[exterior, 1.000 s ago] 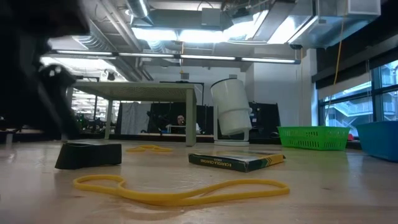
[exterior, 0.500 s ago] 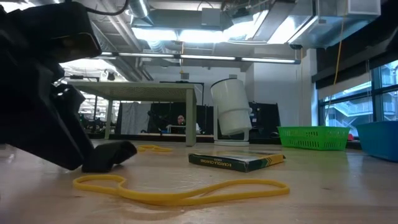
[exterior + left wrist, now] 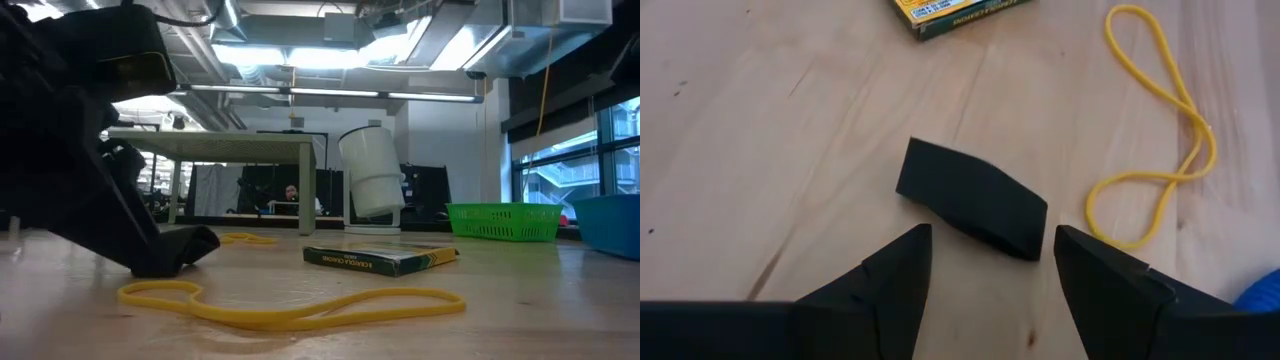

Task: Pick & Place Office Desk Supplies
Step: Put the black rubber band into the green bin

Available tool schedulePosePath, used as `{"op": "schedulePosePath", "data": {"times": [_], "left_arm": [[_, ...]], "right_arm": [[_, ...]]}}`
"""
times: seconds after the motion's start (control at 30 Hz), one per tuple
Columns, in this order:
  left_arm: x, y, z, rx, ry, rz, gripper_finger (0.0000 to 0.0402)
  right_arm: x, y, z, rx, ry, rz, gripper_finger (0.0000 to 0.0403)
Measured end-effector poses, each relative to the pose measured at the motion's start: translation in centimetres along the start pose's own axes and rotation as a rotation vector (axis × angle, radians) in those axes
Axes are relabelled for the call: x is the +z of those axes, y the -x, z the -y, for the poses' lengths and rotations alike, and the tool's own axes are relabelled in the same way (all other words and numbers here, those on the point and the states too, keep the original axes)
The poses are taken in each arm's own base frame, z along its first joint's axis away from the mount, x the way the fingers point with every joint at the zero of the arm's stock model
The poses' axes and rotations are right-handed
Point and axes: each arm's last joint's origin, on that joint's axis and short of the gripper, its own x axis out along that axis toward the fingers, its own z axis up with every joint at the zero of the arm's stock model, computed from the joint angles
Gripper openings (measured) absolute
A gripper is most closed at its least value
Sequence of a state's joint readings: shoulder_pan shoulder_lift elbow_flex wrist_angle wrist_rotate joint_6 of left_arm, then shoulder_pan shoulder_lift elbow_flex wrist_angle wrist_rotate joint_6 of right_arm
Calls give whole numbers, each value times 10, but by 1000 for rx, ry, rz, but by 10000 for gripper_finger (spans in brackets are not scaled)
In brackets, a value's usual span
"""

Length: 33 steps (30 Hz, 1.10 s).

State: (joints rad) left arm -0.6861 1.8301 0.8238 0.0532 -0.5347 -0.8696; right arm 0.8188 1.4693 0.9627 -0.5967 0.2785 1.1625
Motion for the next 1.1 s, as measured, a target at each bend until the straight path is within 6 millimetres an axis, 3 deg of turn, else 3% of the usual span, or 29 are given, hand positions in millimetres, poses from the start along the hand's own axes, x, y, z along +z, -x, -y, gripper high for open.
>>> {"op": "schedulePosePath", "data": {"times": [0.47, 0.6, 0.87, 1.1], "left_arm": [[2, -29, -9, 46, 56, 58, 196], [1, -29, -10, 57, 38, 58, 152], [1, -30, -9, 48, -35, 62, 15], [11, -28, -1, -16, -237, 167, 6]], "right_arm": [[0, 0, 0, -1, 2, 2, 201], [0, 0, 0, -1, 3, 2, 201], [0, 0, 0, -1, 3, 2, 201], [4, 0, 1, -52, 9, 122, 201]]}}
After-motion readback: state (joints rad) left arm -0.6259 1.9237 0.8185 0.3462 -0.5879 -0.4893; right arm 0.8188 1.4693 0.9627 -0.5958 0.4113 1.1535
